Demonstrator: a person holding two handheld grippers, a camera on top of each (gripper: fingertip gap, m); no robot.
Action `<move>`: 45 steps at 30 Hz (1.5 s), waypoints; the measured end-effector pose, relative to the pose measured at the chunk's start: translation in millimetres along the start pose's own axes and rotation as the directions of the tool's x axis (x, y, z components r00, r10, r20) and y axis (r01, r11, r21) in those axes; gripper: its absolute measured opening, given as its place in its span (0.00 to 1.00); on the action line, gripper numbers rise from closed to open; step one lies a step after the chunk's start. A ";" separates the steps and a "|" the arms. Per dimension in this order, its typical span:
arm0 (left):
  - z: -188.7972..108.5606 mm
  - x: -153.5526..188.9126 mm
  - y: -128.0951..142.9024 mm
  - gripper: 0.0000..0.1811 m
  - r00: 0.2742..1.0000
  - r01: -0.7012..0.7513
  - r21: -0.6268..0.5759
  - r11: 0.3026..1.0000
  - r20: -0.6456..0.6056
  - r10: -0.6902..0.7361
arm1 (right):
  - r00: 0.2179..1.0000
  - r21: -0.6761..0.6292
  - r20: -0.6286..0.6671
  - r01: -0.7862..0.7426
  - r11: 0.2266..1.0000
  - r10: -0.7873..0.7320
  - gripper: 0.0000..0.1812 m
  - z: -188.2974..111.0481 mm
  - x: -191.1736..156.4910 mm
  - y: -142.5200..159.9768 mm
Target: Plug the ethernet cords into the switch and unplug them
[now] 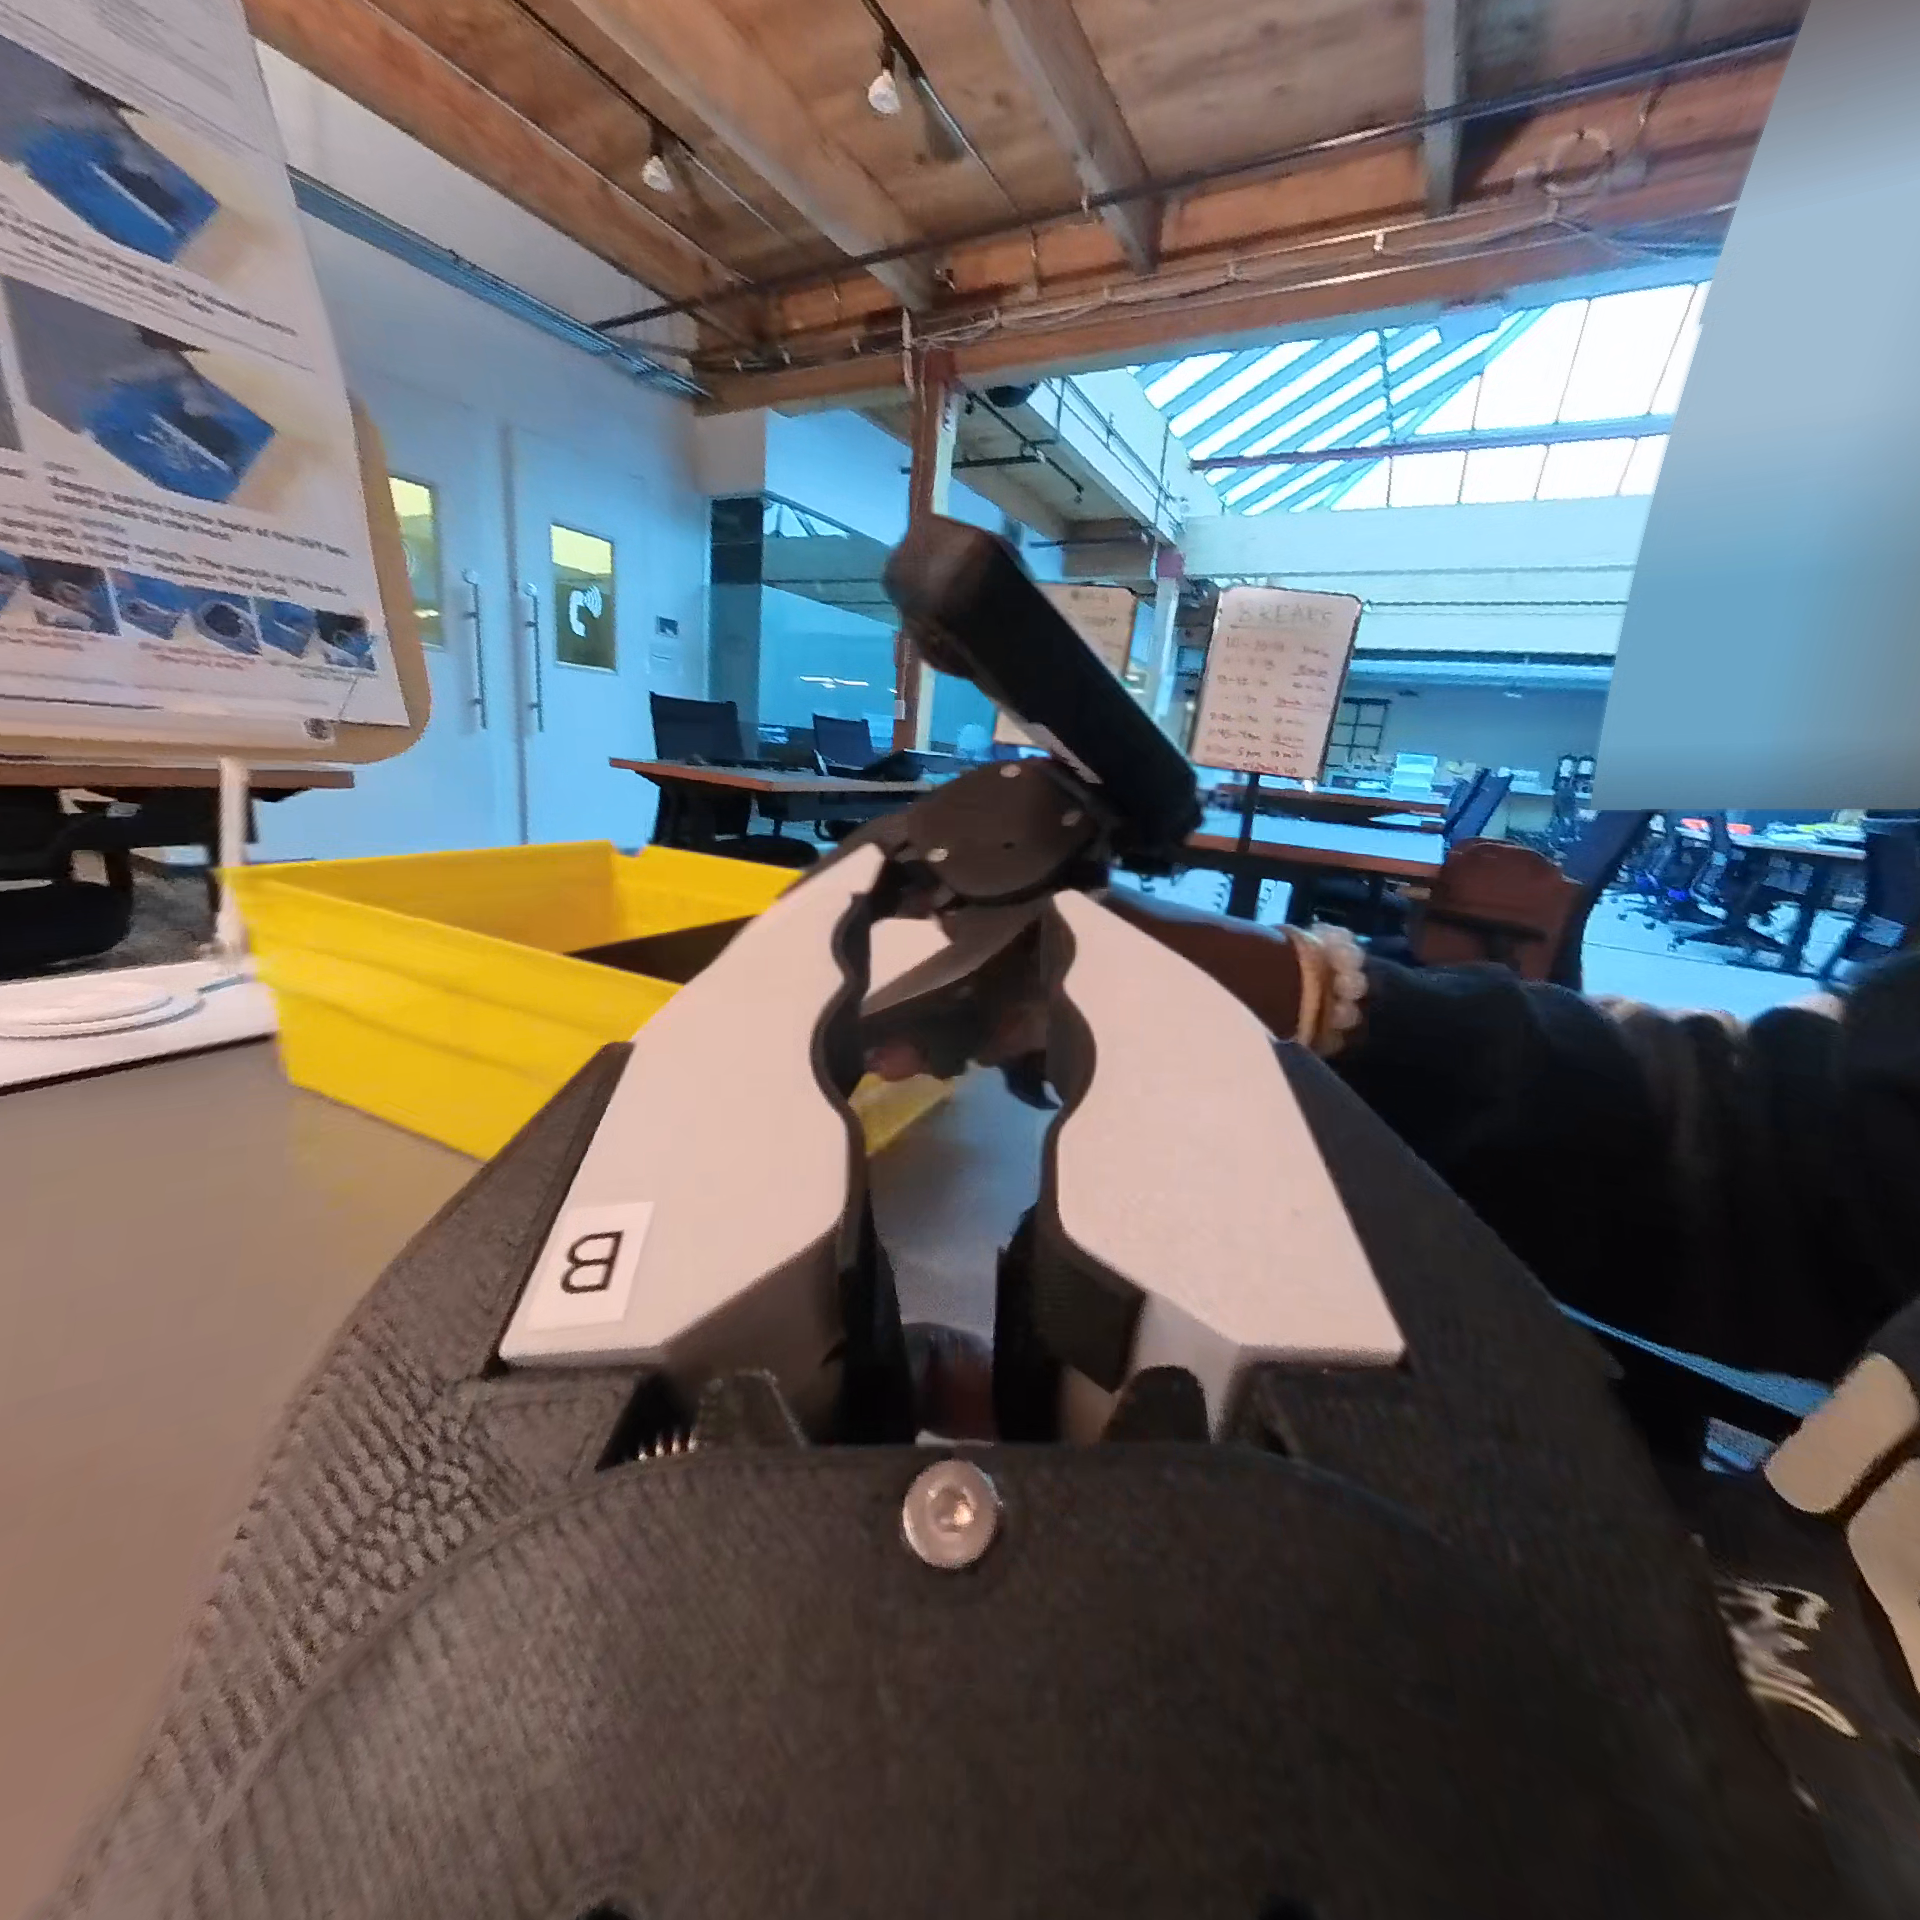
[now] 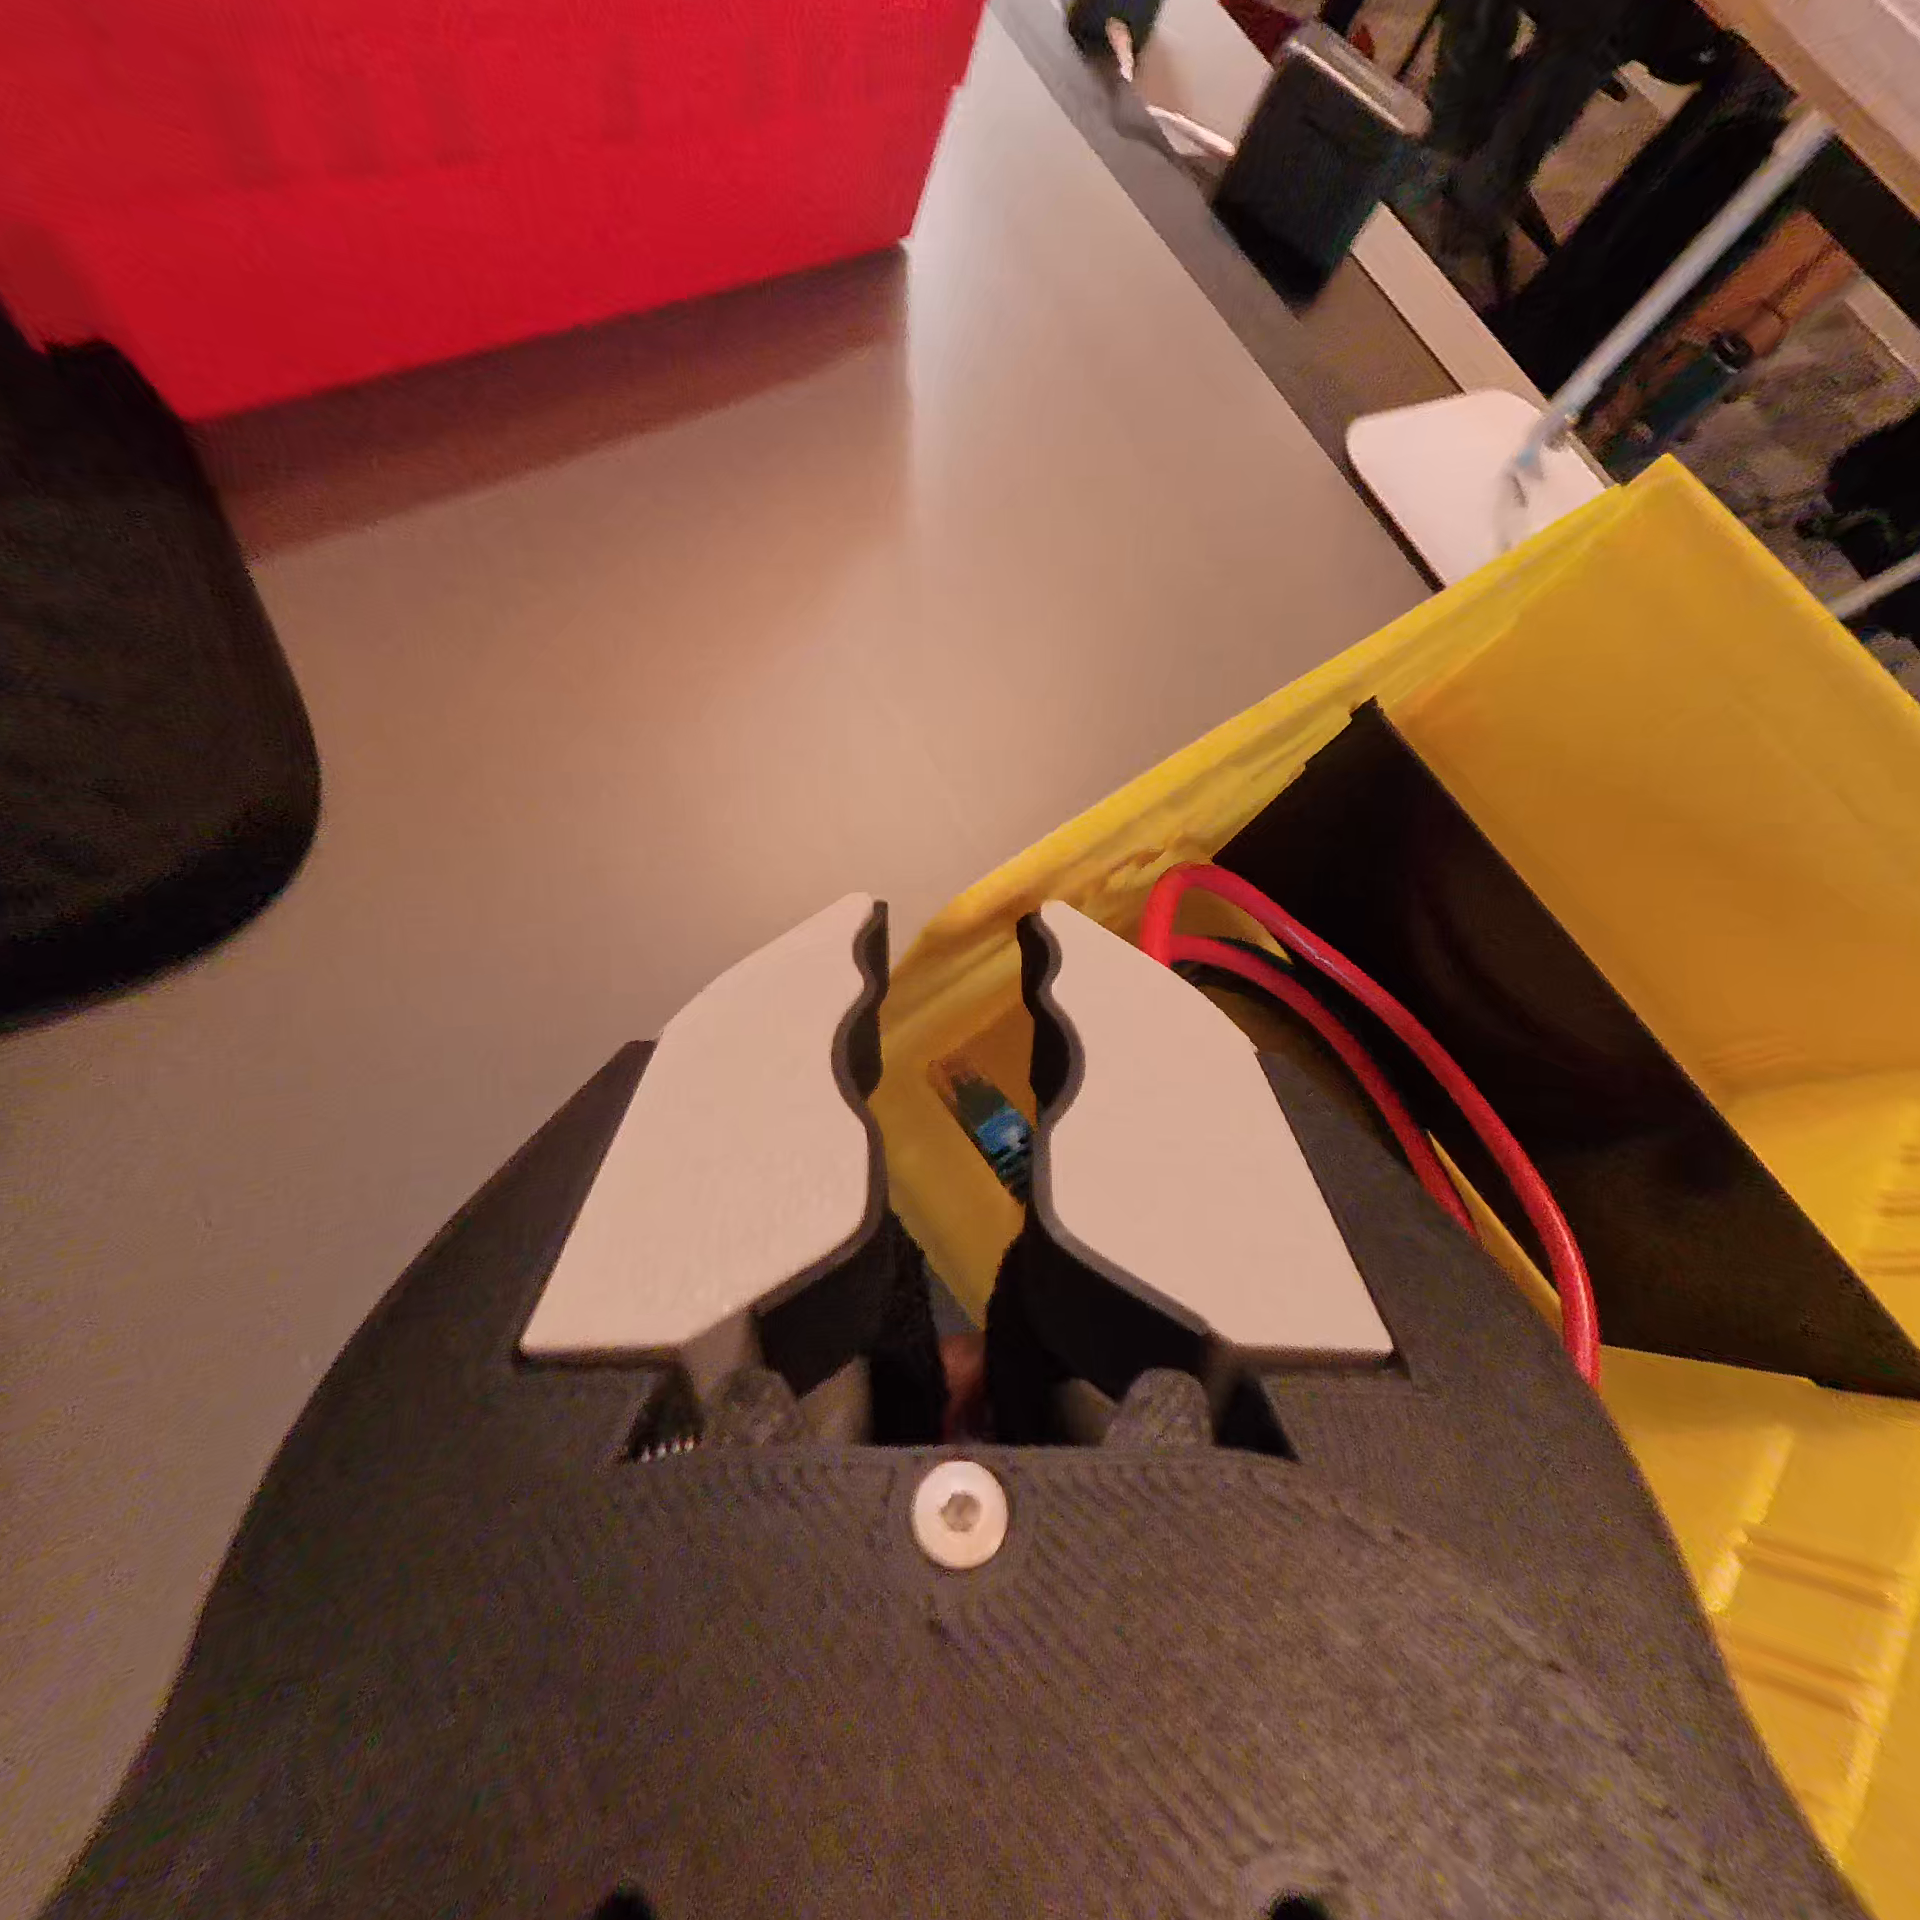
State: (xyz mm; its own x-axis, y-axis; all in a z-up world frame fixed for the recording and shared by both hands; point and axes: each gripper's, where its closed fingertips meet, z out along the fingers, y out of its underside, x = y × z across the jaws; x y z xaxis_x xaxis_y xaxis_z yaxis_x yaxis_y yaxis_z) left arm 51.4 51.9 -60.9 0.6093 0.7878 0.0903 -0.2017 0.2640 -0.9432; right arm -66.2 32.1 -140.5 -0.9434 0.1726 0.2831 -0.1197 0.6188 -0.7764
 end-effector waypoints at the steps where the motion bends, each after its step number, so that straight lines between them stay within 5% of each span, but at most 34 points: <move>1: -0.2 1.6 0.5 0.17 1.000 0.008 -0.014 1.000 -0.016 -0.008 | 1.000 0.009 0.018 0.006 1.000 -0.006 0.13 6.2 -4.1 -6.1; 4: -2.8 11.2 -1.7 0.06 0.994 0.038 -0.017 0.999 -0.104 -0.040 | 0.997 0.032 0.070 0.026 0.999 -0.028 0.13 24.0 -16.7 -24.0; 10: -14.1 14.0 -19.9 0.02 0.987 0.035 0.059 0.998 -0.156 -0.026 | 0.986 0.072 0.151 0.055 0.996 -0.066 0.14 54.5 -42.9 -56.8; 21: -62.4 -27.6 -83.5 0.03 0.975 -0.192 0.059 0.980 0.123 0.184 | 0.975 0.141 0.184 0.102 0.985 -0.127 0.14 94.8 -82.5 -102.5; 26: -128.0 -83.9 -109.3 0.05 0.839 -0.280 -0.228 0.932 0.413 0.353 | 0.964 0.172 0.210 0.126 0.977 -0.161 0.14 111.0 -93.7 -119.2; 30: -214.5 -125.0 -138.9 0.10 0.577 -0.263 -0.393 0.881 0.667 0.470 | 0.958 0.193 0.228 0.132 0.972 -0.175 0.14 124.4 -98.2 -131.0; 33: -272.7 -142.2 -152.5 0.13 0.436 -0.193 -0.396 0.898 0.785 0.440 | 0.952 0.203 0.240 0.143 0.969 -0.191 0.14 132.3 -101.2 -137.9; 39: -332.8 -162.4 -126.2 0.24 0.327 -0.001 -0.307 0.952 0.899 0.290 | 0.941 0.233 0.261 0.155 0.960 -0.216 0.14 147.7 -104.1 -151.1; 45: -328.7 -191.7 -80.8 0.31 0.324 0.123 -0.355 0.927 0.897 0.301 | 0.964 0.327 0.250 0.004 0.945 -0.090 0.21 129.0 -93.6 -160.8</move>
State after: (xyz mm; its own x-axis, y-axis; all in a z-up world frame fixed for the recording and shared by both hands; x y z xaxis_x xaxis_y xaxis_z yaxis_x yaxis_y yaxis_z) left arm 202.9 -303.3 -107.1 -0.5515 0.8336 0.0326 0.1598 0.1440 -0.9766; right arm 1.4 -182.5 -114.9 -0.9760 -0.0809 0.2022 -0.2177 0.3352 -0.9167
